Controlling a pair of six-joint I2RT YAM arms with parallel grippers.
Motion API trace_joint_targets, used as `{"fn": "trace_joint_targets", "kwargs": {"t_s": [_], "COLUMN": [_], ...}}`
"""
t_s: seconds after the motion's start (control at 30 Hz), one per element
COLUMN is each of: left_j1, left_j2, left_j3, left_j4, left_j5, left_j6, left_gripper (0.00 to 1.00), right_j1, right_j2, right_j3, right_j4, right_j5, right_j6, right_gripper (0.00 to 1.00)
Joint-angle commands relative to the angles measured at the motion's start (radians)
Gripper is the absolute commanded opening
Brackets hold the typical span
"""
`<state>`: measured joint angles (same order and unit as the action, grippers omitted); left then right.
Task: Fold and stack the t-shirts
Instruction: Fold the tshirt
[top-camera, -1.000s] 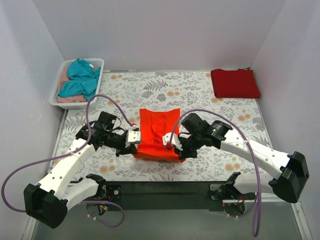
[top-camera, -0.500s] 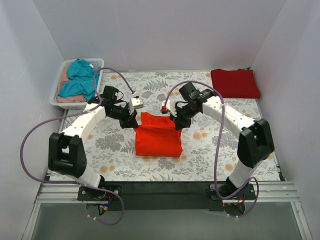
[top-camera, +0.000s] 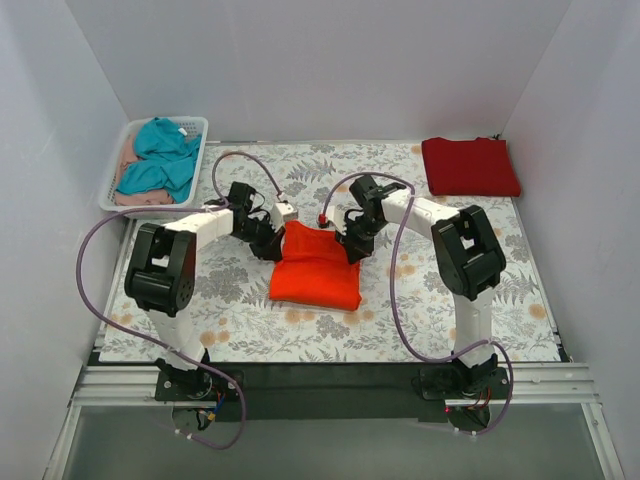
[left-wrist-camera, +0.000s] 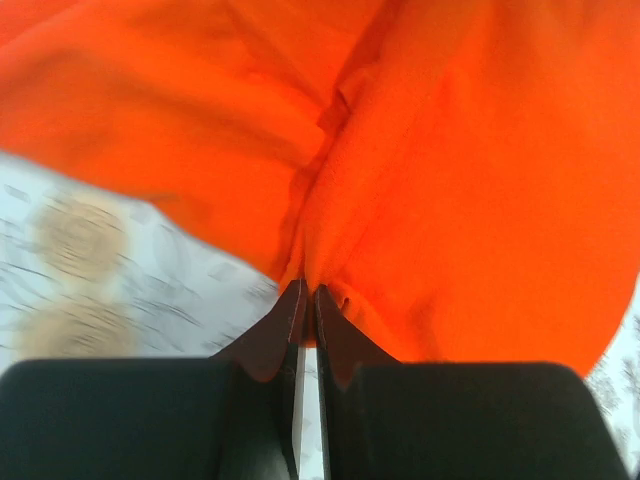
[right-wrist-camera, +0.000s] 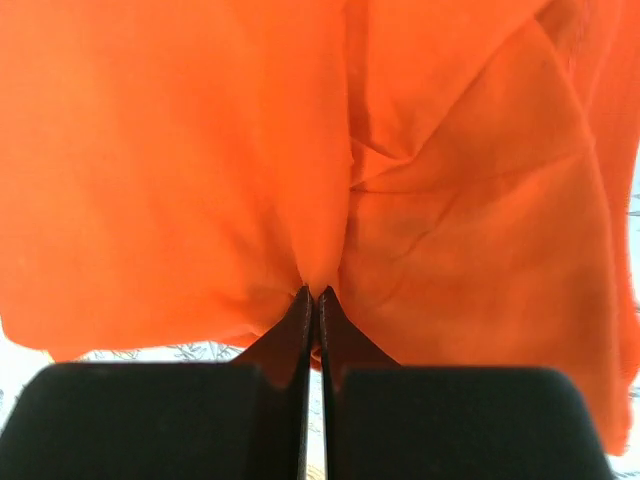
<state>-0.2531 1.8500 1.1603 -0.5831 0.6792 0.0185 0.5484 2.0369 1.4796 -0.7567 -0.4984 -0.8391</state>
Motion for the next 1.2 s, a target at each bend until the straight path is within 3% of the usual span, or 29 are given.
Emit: {"fn": "trace_joint_targets", "kwargs": {"t_s": [0.0, 0.2, 0.23, 0.27, 0.3, 0.33, 0.37, 0.4, 0.47, 0.53, 0.67, 0.77, 1.17], "left_j1": [-0.011, -0.041, -0.051, -0.054, -0.054, -0.054, -0.054, -0.055, -0.063, -0.093, -0.135, -0.184, -0.302], "left_j2": [-0.164, -0.388, -0.414, -0.431, -0.458, -0.468, -0.477, -0.489, -0.526, -0.541, -0.525, -0.457, -0.339], "left_j3": [-0.105, -0.283, -0.293, -0.301, -0.303, -0.295, -0.286, -0.262, -0.248, -0.241, -0.258, -0.231, -0.266], "left_j4": [-0.003, -0.072, -0.08, -0.08, -0.078, -0.08, -0.083, -0.086, -0.045, 0.008, 0.117, 0.123, 0.16], "left_j5": [-0.012, 0.033, 0.031, 0.033, 0.033, 0.034, 0.063, 0.084, 0.118, 0.131, 0.163, 0.161, 0.114], "left_j6": [-0.011, -0.011, -0.011, -0.012, -0.02, -0.041, -0.04, -0.035, -0.06, -0.054, -0.022, 0.072, 0.227], "left_gripper": [0.0, 0.0, 0.01, 0.07, 0.13, 0.27, 0.32, 0.39, 0.49, 0.49, 0.49, 0.46, 0.42], "right_j1": [0.033, 0.128, 0.131, 0.128, 0.125, 0.122, 0.107, 0.094, 0.038, -0.001, -0.039, -0.035, 0.038], "right_j2": [-0.075, -0.237, -0.265, -0.279, -0.294, -0.317, -0.328, -0.333, -0.317, -0.262, -0.144, -0.058, 0.143], "right_j3": [-0.112, -0.346, -0.35, -0.351, -0.346, -0.326, -0.306, -0.28, -0.179, -0.109, 0.031, 0.079, 0.139], "right_j4": [0.019, 0.068, 0.06, 0.057, 0.047, 0.027, 0.016, 0.005, -0.027, -0.041, -0.043, -0.033, 0.12], "right_j5": [-0.034, -0.098, -0.107, -0.12, -0.143, -0.153, -0.164, -0.176, -0.21, -0.284, -0.405, -0.512, -0.575], "right_j6": [0.052, 0.135, 0.159, 0.199, 0.215, 0.222, 0.23, 0.254, 0.281, 0.337, 0.426, 0.503, 0.712], "right_gripper": [0.01, 0.02, 0.09, 0.25, 0.33, 0.41, 0.55, 0.58, 0.58, 0.54, 0.31, 0.23, 0.21]}}
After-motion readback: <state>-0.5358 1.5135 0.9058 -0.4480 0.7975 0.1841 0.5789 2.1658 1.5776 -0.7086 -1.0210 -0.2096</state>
